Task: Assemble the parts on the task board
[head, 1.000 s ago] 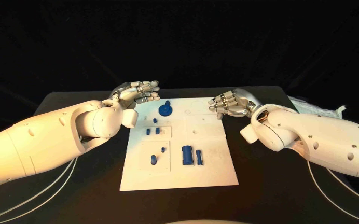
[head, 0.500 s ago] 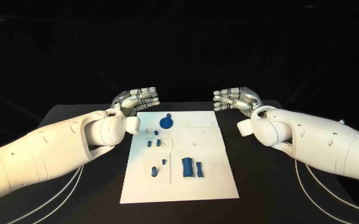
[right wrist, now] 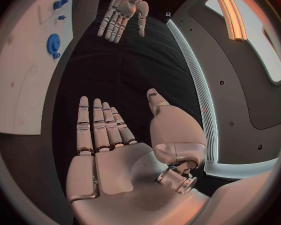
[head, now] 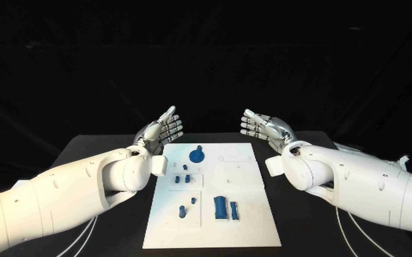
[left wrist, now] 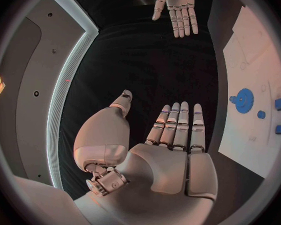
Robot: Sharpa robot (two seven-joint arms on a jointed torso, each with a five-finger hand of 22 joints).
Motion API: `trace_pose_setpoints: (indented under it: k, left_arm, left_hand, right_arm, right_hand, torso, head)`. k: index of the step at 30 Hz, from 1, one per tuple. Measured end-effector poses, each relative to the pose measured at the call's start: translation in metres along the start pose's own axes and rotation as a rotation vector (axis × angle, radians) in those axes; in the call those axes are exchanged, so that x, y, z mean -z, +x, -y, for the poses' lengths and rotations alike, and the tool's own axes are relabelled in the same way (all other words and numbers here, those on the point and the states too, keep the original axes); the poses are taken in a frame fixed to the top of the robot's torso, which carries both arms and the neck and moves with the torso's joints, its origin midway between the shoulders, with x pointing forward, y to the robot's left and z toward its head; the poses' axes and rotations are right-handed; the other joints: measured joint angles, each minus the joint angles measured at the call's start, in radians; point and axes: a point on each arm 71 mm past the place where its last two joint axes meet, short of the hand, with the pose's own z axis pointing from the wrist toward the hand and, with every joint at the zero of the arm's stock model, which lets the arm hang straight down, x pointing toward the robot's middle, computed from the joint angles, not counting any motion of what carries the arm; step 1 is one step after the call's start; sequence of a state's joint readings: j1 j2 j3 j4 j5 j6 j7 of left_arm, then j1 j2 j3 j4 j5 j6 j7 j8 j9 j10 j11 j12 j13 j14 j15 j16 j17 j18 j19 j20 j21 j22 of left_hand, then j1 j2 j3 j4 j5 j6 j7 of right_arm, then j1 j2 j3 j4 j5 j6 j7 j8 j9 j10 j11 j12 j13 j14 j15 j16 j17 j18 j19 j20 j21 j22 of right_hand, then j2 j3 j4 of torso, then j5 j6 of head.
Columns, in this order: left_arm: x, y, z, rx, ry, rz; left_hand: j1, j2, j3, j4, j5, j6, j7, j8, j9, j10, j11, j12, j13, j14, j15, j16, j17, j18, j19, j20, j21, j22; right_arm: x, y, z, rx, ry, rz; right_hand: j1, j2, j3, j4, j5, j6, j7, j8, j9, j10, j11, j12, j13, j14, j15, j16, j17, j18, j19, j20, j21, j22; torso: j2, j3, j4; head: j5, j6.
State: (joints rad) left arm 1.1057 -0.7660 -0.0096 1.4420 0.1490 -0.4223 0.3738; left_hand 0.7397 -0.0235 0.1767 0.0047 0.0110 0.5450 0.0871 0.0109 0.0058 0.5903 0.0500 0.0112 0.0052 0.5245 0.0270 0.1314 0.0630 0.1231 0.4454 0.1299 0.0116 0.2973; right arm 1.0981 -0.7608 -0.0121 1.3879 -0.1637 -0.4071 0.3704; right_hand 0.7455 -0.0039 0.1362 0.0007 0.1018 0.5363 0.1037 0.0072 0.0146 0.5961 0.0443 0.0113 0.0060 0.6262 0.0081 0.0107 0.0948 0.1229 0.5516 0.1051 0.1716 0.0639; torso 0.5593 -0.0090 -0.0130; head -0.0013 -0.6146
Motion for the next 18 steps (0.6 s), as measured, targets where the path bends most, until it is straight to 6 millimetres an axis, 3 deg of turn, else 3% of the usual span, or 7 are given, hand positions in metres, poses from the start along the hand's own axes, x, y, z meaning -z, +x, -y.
trace_pose_setpoints:
  k: [2,6,9,12,14,15,18]
  left_arm:
    - [0.006,0.006,-0.005,-0.021,0.007,0.016]
    - [0.015,0.013,-0.011,-0.059,0.028,0.048]
    - [0.021,0.016,-0.013,-0.094,0.053,0.080]
    - [0.025,0.017,-0.013,-0.126,0.077,0.108]
    - [0.026,0.018,-0.012,-0.141,0.091,0.122]
    - [0.026,0.017,-0.012,-0.150,0.099,0.130]
    - [0.027,0.017,-0.011,-0.164,0.114,0.143]
  left_hand:
    - [-0.058,0.007,-0.014,-0.001,-0.004,-0.043,-0.021,-0.004,-0.001,-0.046,-0.014,-0.003,-0.001,-0.041,-0.008,-0.010,-0.017,-0.014,-0.035,-0.010,-0.002,-0.024]
    - [-0.152,0.014,-0.036,-0.002,-0.005,-0.112,-0.050,-0.006,-0.002,-0.121,-0.030,-0.005,-0.002,-0.107,-0.016,-0.027,-0.038,-0.016,-0.092,-0.026,-0.005,-0.061]
    - [-0.220,0.018,-0.052,-0.003,-0.005,-0.163,-0.065,-0.006,-0.003,-0.176,-0.038,-0.006,-0.003,-0.157,-0.021,-0.043,-0.048,-0.046,-0.132,-0.048,-0.005,-0.089]
    - [-0.281,0.020,-0.065,-0.004,-0.005,-0.207,-0.074,-0.006,-0.004,-0.224,-0.043,-0.005,-0.003,-0.199,-0.023,-0.074,-0.054,-0.069,-0.166,-0.081,-0.005,-0.113]
    - [-0.317,0.021,-0.074,-0.004,-0.005,-0.234,-0.077,-0.006,-0.004,-0.252,-0.045,-0.005,-0.004,-0.225,-0.024,-0.091,-0.056,-0.086,-0.189,-0.094,-0.005,-0.128]
    - [-0.334,0.021,-0.077,-0.005,-0.005,-0.246,-0.079,-0.006,-0.004,-0.266,-0.045,-0.005,-0.004,-0.236,-0.024,-0.097,-0.057,-0.090,-0.198,-0.100,-0.005,-0.134]
    - [-0.385,0.022,-0.112,-0.004,-0.005,-0.285,-0.082,-0.006,-0.005,-0.308,-0.048,-0.005,-0.004,-0.273,-0.026,-0.111,-0.059,-0.092,-0.231,-0.112,-0.005,-0.155]
  right_arm:
    - [0.007,0.011,0.000,-0.021,-0.004,0.016]
    - [0.016,0.024,0.000,-0.047,-0.007,0.056]
    - [0.023,0.029,-0.001,-0.060,-0.009,0.103]
    - [0.027,0.032,-0.001,-0.065,-0.009,0.146]
    - [0.029,0.032,-0.001,-0.066,-0.009,0.167]
    - [0.029,0.032,-0.001,-0.066,-0.009,0.179]
    - [0.030,0.031,-0.001,-0.063,-0.010,0.202]
  right_hand:
    - [-0.058,0.001,-0.011,0.000,-0.010,-0.042,-0.010,0.000,-0.004,-0.046,-0.013,-0.005,-0.002,-0.049,-0.002,0.000,-0.021,-0.015,-0.043,-0.008,-0.014,-0.017]
    - [-0.149,0.002,-0.026,-0.002,-0.046,-0.108,-0.046,0.000,-0.008,-0.120,-0.027,-0.005,-0.002,-0.126,-0.005,-0.004,-0.053,-0.016,-0.111,-0.043,-0.034,-0.038]
    - [-0.220,0.003,-0.037,-0.002,-0.068,-0.158,-0.069,0.000,-0.010,-0.177,-0.034,-0.005,-0.004,-0.185,-0.006,-0.004,-0.070,-0.031,-0.163,-0.068,-0.050,-0.048]
    - [-0.281,0.004,-0.066,-0.001,-0.081,-0.202,-0.083,0.000,-0.012,-0.225,-0.038,-0.005,-0.004,-0.236,-0.007,-0.004,-0.079,-0.070,-0.208,-0.083,-0.064,-0.054]
    - [-0.317,0.004,-0.085,-0.001,-0.083,-0.228,-0.088,0.000,-0.012,-0.254,-0.040,-0.005,-0.005,-0.266,-0.007,-0.004,-0.084,-0.072,-0.235,-0.089,-0.072,-0.057]
    - [-0.334,0.004,-0.092,-0.001,-0.088,-0.240,-0.091,0.000,-0.013,-0.267,-0.041,-0.005,-0.005,-0.281,-0.007,-0.004,-0.085,-0.086,-0.248,-0.091,-0.078,-0.058]
    - [-0.385,0.004,-0.110,-0.001,-0.091,-0.277,-0.096,0.000,-0.013,-0.309,-0.042,-0.005,-0.005,-0.324,-0.007,-0.004,-0.089,-0.094,-0.286,-0.096,-0.111,-0.060]
  torso:
    - [-0.005,0.0032,0.0043]
    - [-0.011,0.0063,0.0097]
    - [-0.013,0.0079,0.0114]
    - [-0.014,0.0082,0.0125]
    - [-0.014,0.0088,0.0127]
    - [-0.015,0.0088,0.0127]
    - [-0.015,0.0088,0.0128]
  head:
    - [0.001,0.007]
    - [0.001,0.013]
    - [0.001,0.014]
    - [0.001,0.014]
    - [0.001,0.015]
    - [0.001,0.015]
    - [0.001,0.015]
